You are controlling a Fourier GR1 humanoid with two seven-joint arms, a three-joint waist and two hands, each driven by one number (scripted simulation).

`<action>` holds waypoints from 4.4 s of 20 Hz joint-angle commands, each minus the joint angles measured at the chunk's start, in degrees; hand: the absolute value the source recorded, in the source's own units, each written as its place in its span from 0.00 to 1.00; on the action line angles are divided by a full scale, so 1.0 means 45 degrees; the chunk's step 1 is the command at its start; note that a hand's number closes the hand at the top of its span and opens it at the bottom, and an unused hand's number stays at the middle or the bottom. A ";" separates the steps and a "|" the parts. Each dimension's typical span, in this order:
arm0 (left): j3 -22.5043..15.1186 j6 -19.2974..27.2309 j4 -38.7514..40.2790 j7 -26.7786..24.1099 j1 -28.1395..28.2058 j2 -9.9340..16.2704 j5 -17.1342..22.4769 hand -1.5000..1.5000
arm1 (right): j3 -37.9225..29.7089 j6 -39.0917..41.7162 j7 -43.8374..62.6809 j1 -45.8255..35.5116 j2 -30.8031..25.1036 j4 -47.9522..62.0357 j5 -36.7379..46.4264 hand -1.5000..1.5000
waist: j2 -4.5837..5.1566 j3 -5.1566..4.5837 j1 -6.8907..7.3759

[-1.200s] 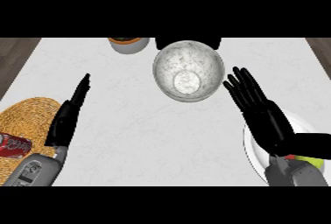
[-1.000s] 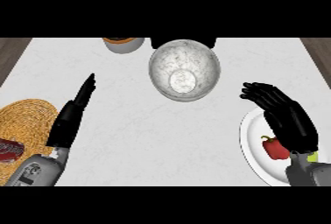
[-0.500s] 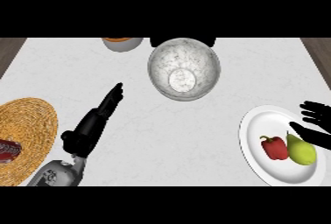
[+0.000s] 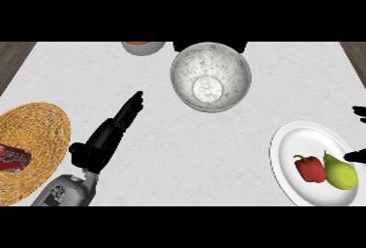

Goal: Pick the pear from the plate and place it in the bowl

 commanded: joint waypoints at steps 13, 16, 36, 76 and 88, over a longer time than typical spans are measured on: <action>-0.0172 0.0144 0.0011 0.0047 0.0271 -0.0670 -0.0553 0.50 | 0.1961 0.9274 0.6784 -0.5426 0.0550 0.4372 -0.2908 0.00 | -0.0042 0.0007 0.0002; 0.0359 -0.0649 0.0207 -0.0323 0.0285 -0.0222 -0.0202 0.50 | 0.2285 0.9660 0.7123 -0.6285 0.0803 0.5389 -0.2528 0.00 | -0.0027 0.0007 -0.0024; 0.1363 -0.1091 -0.0066 0.0052 0.1219 -0.1135 -0.1208 0.50 | 0.2036 0.6819 0.6688 -0.3418 0.1907 0.0504 0.0417 0.00 | -0.0153 0.0007 -0.0501; 0.2582 -0.2464 -0.0760 0.1174 0.1035 -0.2559 -0.2349 0.50 | 0.1111 0.4097 0.1360 -0.2436 0.4697 0.1208 0.7328 1.00 | -0.0165 0.0005 -0.0382; 0.2143 -0.2770 -0.0210 0.0887 0.0810 -0.2752 -0.2483 0.50 | 0.6804 -0.0695 0.6247 -0.7839 1.0805 -0.1982 1.2611 1.00 | -0.0165 -0.0014 0.0562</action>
